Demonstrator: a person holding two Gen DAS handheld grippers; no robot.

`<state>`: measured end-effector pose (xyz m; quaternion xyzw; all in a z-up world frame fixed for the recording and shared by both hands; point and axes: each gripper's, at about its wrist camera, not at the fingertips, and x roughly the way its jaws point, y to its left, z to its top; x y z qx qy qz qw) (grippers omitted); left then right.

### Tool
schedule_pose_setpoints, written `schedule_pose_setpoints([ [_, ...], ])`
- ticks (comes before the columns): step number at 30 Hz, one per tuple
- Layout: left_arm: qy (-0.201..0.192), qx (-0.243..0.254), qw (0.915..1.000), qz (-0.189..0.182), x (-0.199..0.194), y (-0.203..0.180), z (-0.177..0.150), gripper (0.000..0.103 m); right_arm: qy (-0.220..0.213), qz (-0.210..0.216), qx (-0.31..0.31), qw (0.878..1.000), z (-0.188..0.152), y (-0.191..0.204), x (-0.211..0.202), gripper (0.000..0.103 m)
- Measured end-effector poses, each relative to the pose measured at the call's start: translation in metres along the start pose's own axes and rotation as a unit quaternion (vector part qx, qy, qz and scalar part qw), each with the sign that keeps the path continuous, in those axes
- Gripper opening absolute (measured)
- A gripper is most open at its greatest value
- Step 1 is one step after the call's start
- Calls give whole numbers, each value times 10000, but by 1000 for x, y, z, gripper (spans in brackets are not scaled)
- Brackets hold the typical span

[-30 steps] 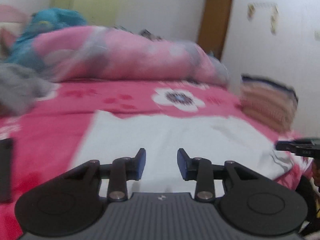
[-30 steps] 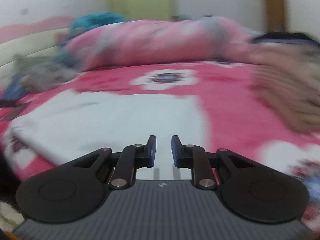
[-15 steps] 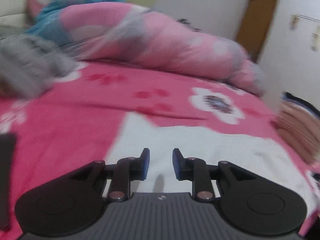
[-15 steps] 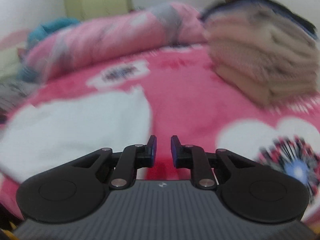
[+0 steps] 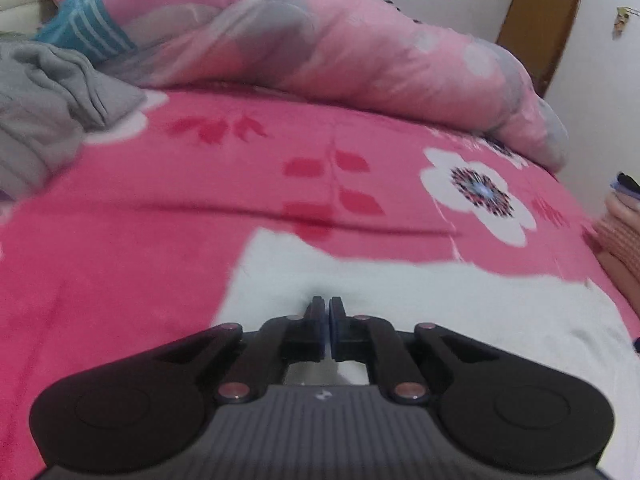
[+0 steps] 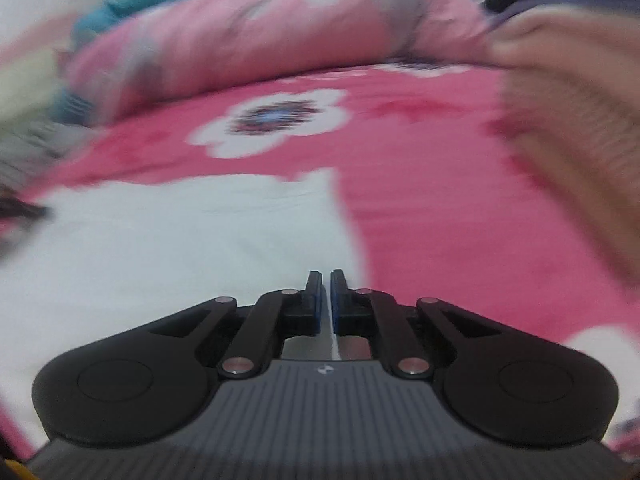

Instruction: Fold clothes

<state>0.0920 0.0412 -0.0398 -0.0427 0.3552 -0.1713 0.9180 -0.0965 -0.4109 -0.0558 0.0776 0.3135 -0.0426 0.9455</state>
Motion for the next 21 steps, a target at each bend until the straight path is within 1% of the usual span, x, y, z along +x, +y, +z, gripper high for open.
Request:
schedule_pose_setpoints([
  [1,-163,165,9997,93,-7,-7,3,26,-19,-163,-34,9999,4,-3,-3,8],
  [2,-278,313,9991,69,-13,-13,6,34,-79,-52,-17,10000,6,-2,-6,8],
  [3,-313,434,9985,-148,-17,-20,7,40,-155,173,21,9997,7,1,-10,8],
  [5,-319,653,9960,-522,-22,-34,7,41,-163,630,-171,9977,16,18,-2,8],
  [7,-47,781,9949,-633,-7,-46,3,40,4,1096,-308,9935,20,35,16,8],
  [8,89,809,9949,-593,2,-49,1,39,230,1311,-239,9908,22,38,29,8],
  [9,160,693,9966,-407,9,-44,-1,32,491,1454,-42,9881,22,36,46,8],
  [10,119,430,9987,-244,13,-31,-1,14,648,1435,209,9873,21,29,58,6],
  [11,77,166,9998,-81,16,-18,-1,6,649,1424,542,9862,21,14,63,0],
  [12,-12,-84,9999,81,14,-6,0,5,602,1436,906,9836,21,-3,65,0],
  [13,-183,-314,9990,241,4,6,3,5,520,1241,1154,9842,22,-20,62,0],
  [14,-353,-543,9971,401,-6,17,5,10,433,955,1220,9870,21,-33,54,0],
  [15,-522,-772,9941,561,-17,29,8,24,378,436,1113,9921,21,-41,44,4],
  [16,-679,-900,9913,685,-28,37,10,32,378,-125,925,9949,21,-45,37,6],
  [17,-792,-830,9912,660,-41,35,10,32,344,-480,821,9949,20,-49,28,6],
  [18,-865,-706,9926,487,-54,29,7,32,234,-463,912,9945,19,-53,17,6],
  [20,-977,-410,9943,96,-80,14,-1,32,-61,-23,835,9965,19,-35,-1,6],
  [21,-941,-136,9953,-201,-90,-1,-8,33,-211,210,763,9966,19,-24,-9,6],
])
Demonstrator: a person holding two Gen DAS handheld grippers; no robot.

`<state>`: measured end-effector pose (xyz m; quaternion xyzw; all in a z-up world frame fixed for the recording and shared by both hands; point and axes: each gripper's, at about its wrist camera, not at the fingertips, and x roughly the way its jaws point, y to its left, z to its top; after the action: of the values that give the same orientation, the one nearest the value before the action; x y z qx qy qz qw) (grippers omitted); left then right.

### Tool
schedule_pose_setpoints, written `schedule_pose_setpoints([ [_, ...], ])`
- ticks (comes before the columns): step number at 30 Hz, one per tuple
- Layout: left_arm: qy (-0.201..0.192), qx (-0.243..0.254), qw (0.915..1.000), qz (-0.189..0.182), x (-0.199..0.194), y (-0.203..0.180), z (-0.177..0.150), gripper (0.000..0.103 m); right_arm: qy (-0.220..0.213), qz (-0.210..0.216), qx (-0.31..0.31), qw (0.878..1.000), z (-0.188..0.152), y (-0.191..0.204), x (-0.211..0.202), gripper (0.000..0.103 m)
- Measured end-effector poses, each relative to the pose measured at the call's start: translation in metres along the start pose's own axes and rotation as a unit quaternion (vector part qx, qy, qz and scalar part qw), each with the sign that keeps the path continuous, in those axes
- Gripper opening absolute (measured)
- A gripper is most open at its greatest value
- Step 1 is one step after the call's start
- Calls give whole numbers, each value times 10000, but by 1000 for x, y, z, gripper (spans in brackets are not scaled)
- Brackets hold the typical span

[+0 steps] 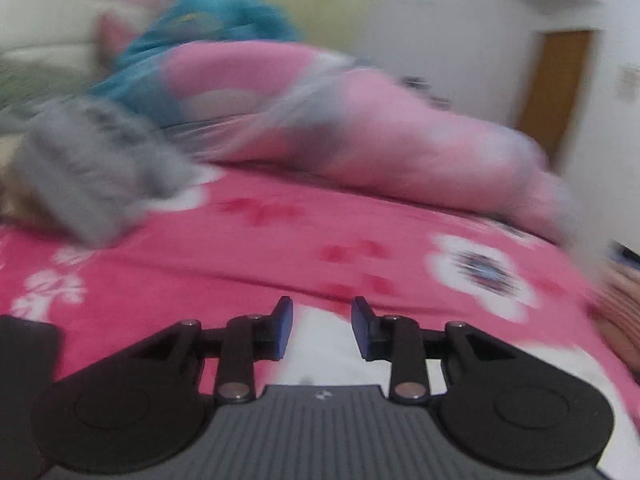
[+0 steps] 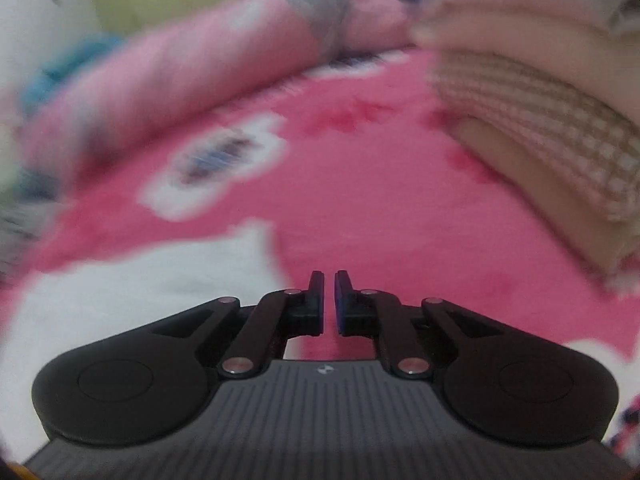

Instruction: Fold clothes

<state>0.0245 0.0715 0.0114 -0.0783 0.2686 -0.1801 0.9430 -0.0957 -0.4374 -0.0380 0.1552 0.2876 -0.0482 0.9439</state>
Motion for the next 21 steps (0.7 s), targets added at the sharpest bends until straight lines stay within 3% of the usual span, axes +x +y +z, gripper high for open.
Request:
schedule_pose_setpoints([
  [2,289,608,9955,-672,-13,-36,-21,37,-121,389,-608,9973,-8,42,-6,6],
  [4,691,1176,9813,-1358,-19,-69,-53,42,-89,967,-1236,9876,-25,89,-6,6],
  [6,1038,1326,9722,-1627,-16,-81,-84,43,52,1401,-1698,9755,-50,123,-5,6],
  [7,1144,1328,9710,-1627,-14,-82,-97,43,131,1432,-1823,9727,-62,128,-5,6],
  [9,989,983,9799,-1428,-19,-58,-109,41,270,1383,-1998,9697,-83,130,-7,6],
  [12,787,111,9899,-1176,-38,-4,-111,25,33,1192,-1447,9823,-95,83,-34,5],
  [14,659,-249,9930,-945,-57,30,-113,26,-65,600,-1036,9928,-94,45,-54,6],
  [17,502,-272,9974,-450,-84,53,-113,28,-61,-431,-507,9978,-98,-3,-84,9],
  [19,294,-262,9988,-304,-101,57,-107,37,-198,-619,-233,9976,-102,-15,-100,10],
  [21,-23,-40,9993,-372,-108,41,-96,39,-584,-507,-422,9961,-98,0,-114,10],
])
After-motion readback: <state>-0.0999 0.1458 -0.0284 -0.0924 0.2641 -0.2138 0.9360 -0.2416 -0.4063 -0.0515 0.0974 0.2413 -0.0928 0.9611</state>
